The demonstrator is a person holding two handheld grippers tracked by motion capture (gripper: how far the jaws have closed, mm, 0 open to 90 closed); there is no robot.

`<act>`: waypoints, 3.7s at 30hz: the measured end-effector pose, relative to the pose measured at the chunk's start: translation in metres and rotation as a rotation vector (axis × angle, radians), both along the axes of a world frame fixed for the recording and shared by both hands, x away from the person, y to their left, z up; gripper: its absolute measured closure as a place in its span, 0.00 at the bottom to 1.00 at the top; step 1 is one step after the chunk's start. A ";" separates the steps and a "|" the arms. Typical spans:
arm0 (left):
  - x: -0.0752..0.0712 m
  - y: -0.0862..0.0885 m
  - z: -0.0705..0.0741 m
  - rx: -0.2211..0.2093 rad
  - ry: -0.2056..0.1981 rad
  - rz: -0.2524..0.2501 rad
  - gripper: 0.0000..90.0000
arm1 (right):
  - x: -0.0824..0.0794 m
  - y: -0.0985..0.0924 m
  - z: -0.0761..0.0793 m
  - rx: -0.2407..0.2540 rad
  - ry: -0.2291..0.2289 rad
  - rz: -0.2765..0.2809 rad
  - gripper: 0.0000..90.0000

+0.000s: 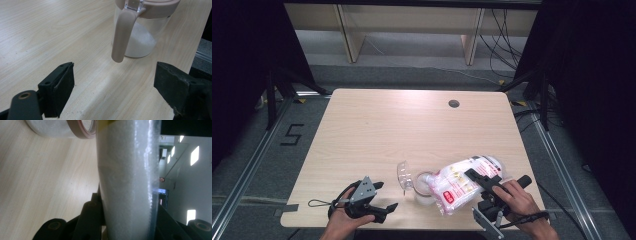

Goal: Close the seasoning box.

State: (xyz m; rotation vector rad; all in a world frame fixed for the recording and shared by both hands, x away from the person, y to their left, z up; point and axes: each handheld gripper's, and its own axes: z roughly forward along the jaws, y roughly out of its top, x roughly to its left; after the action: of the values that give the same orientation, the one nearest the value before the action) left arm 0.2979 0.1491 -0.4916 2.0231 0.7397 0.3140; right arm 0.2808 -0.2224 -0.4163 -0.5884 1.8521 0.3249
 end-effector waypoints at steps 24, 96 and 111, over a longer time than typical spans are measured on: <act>0.000 0.001 0.001 0.008 -0.002 0.004 0.18 | 0.010 -0.012 -0.002 0.154 0.097 0.025 0.86; 0.001 -0.001 -0.001 0.004 0.007 0.004 0.18 | 0.072 -0.043 -0.056 0.850 0.608 -0.104 0.87; 0.000 -0.001 -0.001 0.005 -0.004 0.007 0.18 | 0.080 -0.049 -0.064 0.938 0.675 -0.155 0.87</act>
State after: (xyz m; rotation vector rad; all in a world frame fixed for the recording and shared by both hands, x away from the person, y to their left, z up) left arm 0.2983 0.1478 -0.4930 2.0241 0.7436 0.3241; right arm 0.3605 -0.2712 -0.4802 0.3615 2.0579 1.3076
